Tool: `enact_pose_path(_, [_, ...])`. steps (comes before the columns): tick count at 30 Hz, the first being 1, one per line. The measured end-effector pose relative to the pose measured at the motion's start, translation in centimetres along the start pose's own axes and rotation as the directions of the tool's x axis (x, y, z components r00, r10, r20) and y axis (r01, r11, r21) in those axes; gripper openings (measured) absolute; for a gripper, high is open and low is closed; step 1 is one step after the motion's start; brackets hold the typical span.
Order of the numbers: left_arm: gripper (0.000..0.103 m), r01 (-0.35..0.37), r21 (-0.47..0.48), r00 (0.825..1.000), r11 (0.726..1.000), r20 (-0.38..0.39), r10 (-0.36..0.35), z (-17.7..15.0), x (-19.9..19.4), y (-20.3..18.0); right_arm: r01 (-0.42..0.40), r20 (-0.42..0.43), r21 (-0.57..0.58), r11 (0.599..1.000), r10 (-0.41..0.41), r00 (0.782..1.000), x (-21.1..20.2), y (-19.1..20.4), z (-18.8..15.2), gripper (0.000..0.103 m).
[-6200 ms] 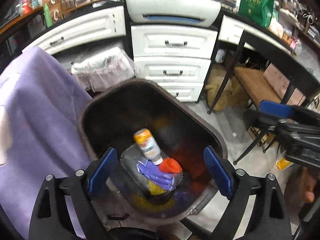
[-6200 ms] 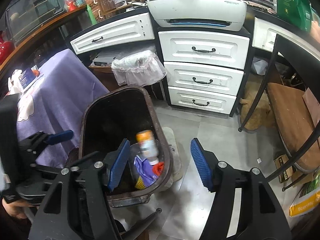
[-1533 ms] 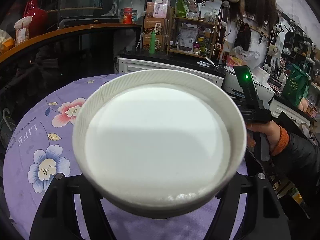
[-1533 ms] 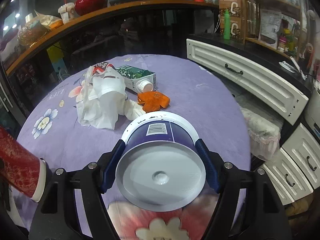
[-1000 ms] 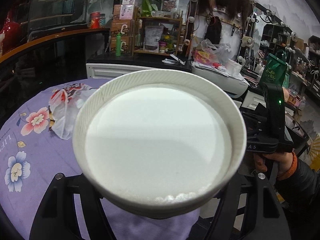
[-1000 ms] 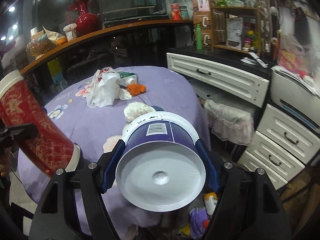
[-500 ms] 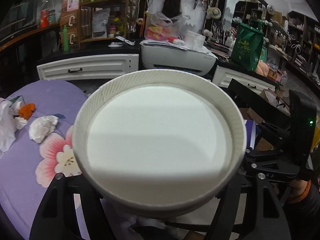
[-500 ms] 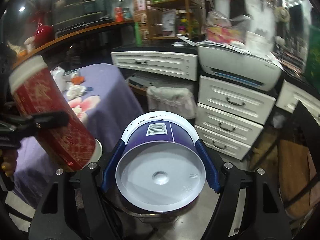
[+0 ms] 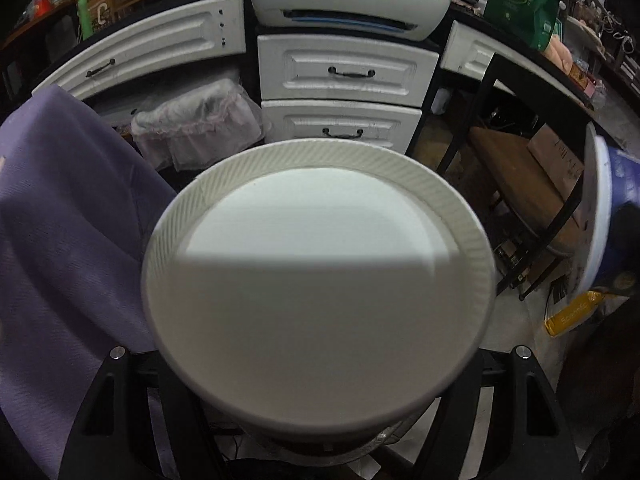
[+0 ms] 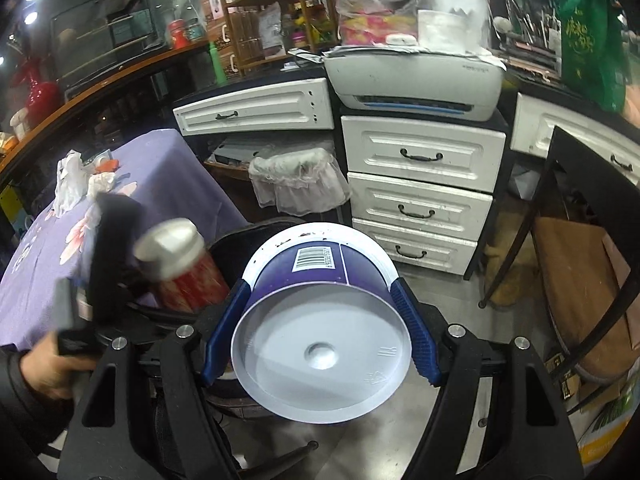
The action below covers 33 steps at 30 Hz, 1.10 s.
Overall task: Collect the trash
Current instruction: 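Carry the red can with the left tool while the right tool carries the cup toward the bin, then open the left tool over the bin to drop the can while the right tool drops the cup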
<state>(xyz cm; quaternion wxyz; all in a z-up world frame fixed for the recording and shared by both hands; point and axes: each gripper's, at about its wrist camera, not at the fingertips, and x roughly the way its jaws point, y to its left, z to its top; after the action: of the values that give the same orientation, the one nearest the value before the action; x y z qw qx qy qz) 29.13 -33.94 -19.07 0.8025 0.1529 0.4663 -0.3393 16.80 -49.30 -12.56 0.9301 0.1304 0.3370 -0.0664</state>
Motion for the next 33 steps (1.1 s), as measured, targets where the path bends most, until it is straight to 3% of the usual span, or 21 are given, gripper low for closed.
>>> enact_pose_path(4, [0.072,-0.005,0.008,0.999,1.0,-0.042,0.005,-0.4,1.7,-0.3,-0.004,-0.008,0.013,1.0,0.004,1.0,0.3,-0.2,-0.3,0.072])
enact_pose_path(7, [0.075,0.008,0.023,0.999,1.0,-0.032,-0.007,-0.4,1.5,-0.7,-0.004,-0.014,0.013,1.0,0.004,1.0,0.6,-0.1,-0.4,0.072])
enact_pose_path(16, [0.081,-0.043,0.051,0.997,0.998,0.066,0.04,-0.5,-1.4,-1.2,-0.003,-0.045,0.009,1.0,0.004,0.999,2.0,0.4,-0.7,0.072])
enact_pose_path(26, [0.089,-0.132,0.092,0.964,0.987,0.245,0.106,-1.3,-8.4,-1.7,-0.022,-0.121,0.03,0.999,0.025,0.992,5.3,0.4,-1.2,0.072])
enact_pose_path(33, [0.095,-0.165,0.023,0.927,0.986,0.344,0.147,-1.5,-13.0,-0.5,-0.076,-0.219,0.007,0.997,0.075,0.973,8.8,2.5,-2.4,0.072])
